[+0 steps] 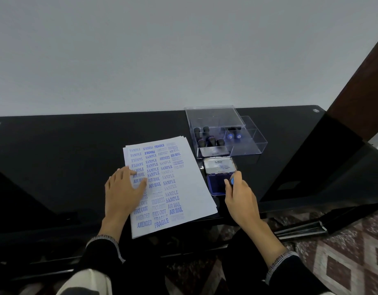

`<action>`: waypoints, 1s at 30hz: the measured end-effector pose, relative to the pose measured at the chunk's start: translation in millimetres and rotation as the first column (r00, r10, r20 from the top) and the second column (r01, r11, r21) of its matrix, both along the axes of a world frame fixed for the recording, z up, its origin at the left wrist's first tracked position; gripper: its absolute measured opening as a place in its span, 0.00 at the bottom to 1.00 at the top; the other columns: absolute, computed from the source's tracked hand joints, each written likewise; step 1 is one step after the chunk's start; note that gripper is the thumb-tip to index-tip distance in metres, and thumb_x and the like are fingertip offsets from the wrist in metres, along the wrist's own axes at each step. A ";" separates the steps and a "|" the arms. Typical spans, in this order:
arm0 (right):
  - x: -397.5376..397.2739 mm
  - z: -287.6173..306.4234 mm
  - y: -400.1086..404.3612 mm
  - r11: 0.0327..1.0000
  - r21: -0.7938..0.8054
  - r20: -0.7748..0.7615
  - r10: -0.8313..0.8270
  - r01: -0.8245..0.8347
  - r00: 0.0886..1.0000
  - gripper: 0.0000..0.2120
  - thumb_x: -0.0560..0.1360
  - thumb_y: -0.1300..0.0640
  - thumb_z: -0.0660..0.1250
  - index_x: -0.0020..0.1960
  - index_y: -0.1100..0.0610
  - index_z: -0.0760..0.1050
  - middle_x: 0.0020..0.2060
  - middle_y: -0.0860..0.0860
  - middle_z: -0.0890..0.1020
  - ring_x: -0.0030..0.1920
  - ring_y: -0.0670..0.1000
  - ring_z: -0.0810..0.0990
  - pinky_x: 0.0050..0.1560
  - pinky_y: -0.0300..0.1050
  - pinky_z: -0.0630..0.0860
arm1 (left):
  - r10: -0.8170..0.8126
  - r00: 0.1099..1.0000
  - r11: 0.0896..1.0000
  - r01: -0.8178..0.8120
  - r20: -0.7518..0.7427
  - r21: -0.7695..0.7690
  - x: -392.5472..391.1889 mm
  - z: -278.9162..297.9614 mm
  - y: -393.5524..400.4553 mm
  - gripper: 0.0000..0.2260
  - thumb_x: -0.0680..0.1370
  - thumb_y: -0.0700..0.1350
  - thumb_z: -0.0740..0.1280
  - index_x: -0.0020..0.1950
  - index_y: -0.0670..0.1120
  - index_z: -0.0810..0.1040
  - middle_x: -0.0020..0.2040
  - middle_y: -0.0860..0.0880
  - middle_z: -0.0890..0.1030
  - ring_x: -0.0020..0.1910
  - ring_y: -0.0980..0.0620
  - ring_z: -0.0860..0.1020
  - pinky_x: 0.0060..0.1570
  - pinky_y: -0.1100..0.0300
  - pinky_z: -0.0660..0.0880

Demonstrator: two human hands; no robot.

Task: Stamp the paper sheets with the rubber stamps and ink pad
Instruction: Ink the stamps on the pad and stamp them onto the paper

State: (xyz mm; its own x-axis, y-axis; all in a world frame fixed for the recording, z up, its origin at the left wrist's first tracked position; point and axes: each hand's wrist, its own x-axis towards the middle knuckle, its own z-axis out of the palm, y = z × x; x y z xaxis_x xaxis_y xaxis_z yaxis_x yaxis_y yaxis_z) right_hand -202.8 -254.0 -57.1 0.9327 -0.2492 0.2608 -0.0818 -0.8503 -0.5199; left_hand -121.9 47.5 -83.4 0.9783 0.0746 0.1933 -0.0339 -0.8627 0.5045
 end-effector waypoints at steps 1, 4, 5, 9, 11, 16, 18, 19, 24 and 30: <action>0.9 -1.0 0.3 1.000 -0.006 -0.002 -0.001 0.001 1.000 0.07 0.81 0.55 0.58 0.46 0.53 0.61 0.35 0.50 0.73 0.32 0.48 0.72 0.29 0.38 0.64 | 0.000 1.000 1.000 0.000 0.000 -0.001 0.2 0.0 0.0 0.17 0.77 0.58 0.64 0.61 0.50 0.72 0.71 0.48 0.70 0.73 0.46 0.65 0.74 0.45 0.57; 3.0 -2.3 2.1 1.000 -0.022 0.002 0.000 0.000 1.000 0.06 0.81 0.56 0.58 0.47 0.54 0.61 0.35 0.50 0.74 0.33 0.48 0.72 0.30 0.39 0.64 | 0.002 1.000 1.000 -0.002 0.000 -0.002 -0.3 0.2 0.5 0.17 0.77 0.58 0.65 0.61 0.50 0.72 0.71 0.48 0.70 0.73 0.46 0.65 0.74 0.45 0.57; 3.6 -3.1 2.0 1.000 -0.026 0.002 0.002 -0.001 1.000 0.06 0.81 0.57 0.58 0.48 0.54 0.61 0.35 0.51 0.74 0.33 0.49 0.72 0.30 0.39 0.64 | 0.002 1.000 1.000 -0.002 -0.001 -0.003 -0.4 0.3 0.3 0.17 0.77 0.58 0.64 0.61 0.50 0.72 0.71 0.48 0.70 0.73 0.46 0.65 0.74 0.45 0.57; 6.3 -1.8 0.7 0.999 -0.032 -0.008 0.022 -0.022 1.000 0.05 0.80 0.58 0.59 0.48 0.56 0.62 0.36 0.52 0.75 0.33 0.49 0.73 0.29 0.38 0.63 | 0.000 1.000 1.000 0.000 -0.011 0.005 0.0 -0.6 0.6 0.18 0.78 0.59 0.64 0.62 0.50 0.72 0.72 0.48 0.69 0.74 0.47 0.64 0.74 0.45 0.56; 7.9 0.2 0.6 0.999 -0.035 -0.013 0.037 -0.038 0.999 0.07 0.80 0.59 0.59 0.47 0.54 0.60 0.34 0.52 0.74 0.32 0.50 0.72 0.27 0.40 0.62 | -0.002 1.000 1.000 0.002 -0.013 0.007 0.1 -1.3 0.8 0.18 0.78 0.59 0.64 0.62 0.49 0.72 0.72 0.48 0.69 0.74 0.46 0.63 0.75 0.45 0.56; 15.0 8.1 -3.2 0.995 -0.056 -0.063 0.076 -0.079 0.995 0.08 0.80 0.59 0.59 0.48 0.55 0.59 0.33 0.52 0.75 0.29 0.51 0.71 0.25 0.41 0.60 | -0.003 1.000 1.000 0.003 -0.010 0.010 0.0 -2.2 0.0 0.18 0.78 0.58 0.63 0.63 0.49 0.72 0.72 0.47 0.69 0.75 0.47 0.62 0.75 0.46 0.54; 19.9 12.9 -6.2 0.993 -0.056 -0.121 0.100 -0.107 0.988 0.06 0.80 0.58 0.58 0.51 0.56 0.60 0.33 0.53 0.75 0.31 0.55 0.72 0.27 0.45 0.62 | -0.003 1.000 1.000 0.003 -0.008 0.014 0.0 -2.4 0.0 0.18 0.78 0.58 0.63 0.62 0.49 0.72 0.72 0.47 0.69 0.75 0.47 0.62 0.75 0.46 0.55; 23.0 16.2 -7.7 0.991 -0.050 -0.157 0.117 -0.126 0.981 0.06 0.81 0.57 0.58 0.51 0.56 0.60 0.34 0.54 0.75 0.32 0.56 0.73 0.28 0.45 0.63 | -0.003 1.000 1.000 0.003 -0.008 0.012 0.1 -2.3 0.0 0.18 0.78 0.58 0.64 0.62 0.49 0.72 0.72 0.47 0.69 0.75 0.47 0.62 0.75 0.46 0.55; 38.2 33.0 -13.1 0.983 0.008 -0.330 0.177 -0.185 0.927 0.06 0.81 0.57 0.57 0.50 0.55 0.60 0.35 0.53 0.73 0.37 0.58 0.74 0.33 0.48 0.66 | 0.003 1.000 1.000 -0.003 -0.006 0.008 -0.3 -1.3 0.0 0.18 0.78 0.58 0.64 0.62 0.49 0.72 0.71 0.48 0.70 0.74 0.47 0.63 0.75 0.46 0.55; 19.8 16.4 -10.2 0.986 -0.117 -0.139 0.103 -0.119 0.985 0.08 0.81 0.55 0.58 0.57 0.57 0.63 0.35 0.54 0.77 0.32 0.56 0.74 0.29 0.46 0.65 | 0.001 1.000 1.000 -0.001 -0.011 0.010 1.0 -1.4 0.3 0.18 0.77 0.59 0.64 0.62 0.50 0.72 0.71 0.48 0.70 0.74 0.47 0.63 0.75 0.45 0.56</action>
State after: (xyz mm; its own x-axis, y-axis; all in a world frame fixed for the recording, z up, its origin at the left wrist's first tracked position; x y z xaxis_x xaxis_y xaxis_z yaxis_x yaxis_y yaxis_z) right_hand -183.0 -264.2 -40.6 0.9811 -0.1155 0.1555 -0.0443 -0.9152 -0.4005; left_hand -120.9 47.8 -84.8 0.9802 0.0741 0.1836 -0.0273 -0.8677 0.4963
